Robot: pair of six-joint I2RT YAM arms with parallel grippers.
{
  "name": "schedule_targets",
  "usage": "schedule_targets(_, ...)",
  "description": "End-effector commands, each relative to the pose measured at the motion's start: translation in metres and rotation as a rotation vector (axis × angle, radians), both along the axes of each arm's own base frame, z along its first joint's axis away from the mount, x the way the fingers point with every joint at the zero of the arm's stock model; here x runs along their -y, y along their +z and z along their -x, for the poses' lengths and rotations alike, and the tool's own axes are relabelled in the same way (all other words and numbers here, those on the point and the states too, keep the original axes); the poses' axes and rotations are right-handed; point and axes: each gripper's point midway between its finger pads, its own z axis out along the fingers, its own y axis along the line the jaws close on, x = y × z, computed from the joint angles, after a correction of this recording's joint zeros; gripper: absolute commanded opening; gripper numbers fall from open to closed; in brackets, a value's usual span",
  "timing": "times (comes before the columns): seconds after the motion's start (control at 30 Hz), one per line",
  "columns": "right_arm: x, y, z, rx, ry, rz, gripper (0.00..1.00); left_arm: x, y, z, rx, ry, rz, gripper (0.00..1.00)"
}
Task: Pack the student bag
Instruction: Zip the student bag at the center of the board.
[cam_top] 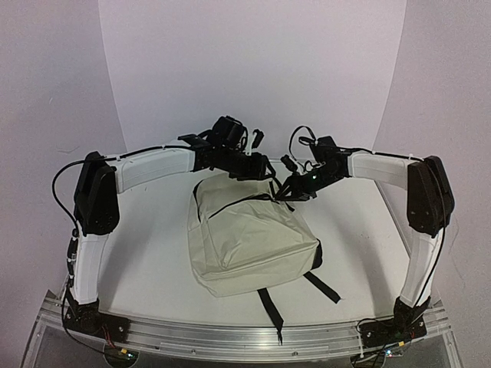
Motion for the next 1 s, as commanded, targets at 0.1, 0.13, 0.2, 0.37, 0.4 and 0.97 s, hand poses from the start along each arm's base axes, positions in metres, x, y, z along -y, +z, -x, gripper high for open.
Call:
schedule_targets(0.1,-0.010,0.017,-0.009,0.047,0.007,-0.040,0.26,0.018,-0.002,0.008,-0.040,-0.074,0.045,0.53)
schedule_targets(0.13,-0.010,0.017,-0.009,0.047,0.007,-0.041,0.26,0.018,-0.007,0.007,-0.050,-0.070,0.036,0.53)
schedule_targets(0.2,-0.010,0.018,-0.009,0.047,0.008,-0.043,0.26,0.015,-0.016,0.002,-0.056,-0.043,0.003,0.53)
schedule_targets(0.37,-0.010,0.016,-0.009,0.041,0.009,-0.043,0.26,0.013,-0.024,-0.003,-0.052,-0.026,-0.026,0.37)
schedule_targets(0.4,-0.010,0.017,-0.008,0.041,0.010,-0.044,0.26,0.015,-0.021,-0.002,-0.047,-0.033,-0.017,0.32)
schedule_targets(0.97,0.022,-0.012,-0.009,-0.105,-0.067,-0.057,0.68,0.011,0.005,0.004,0.008,-0.040,0.062,0.00)
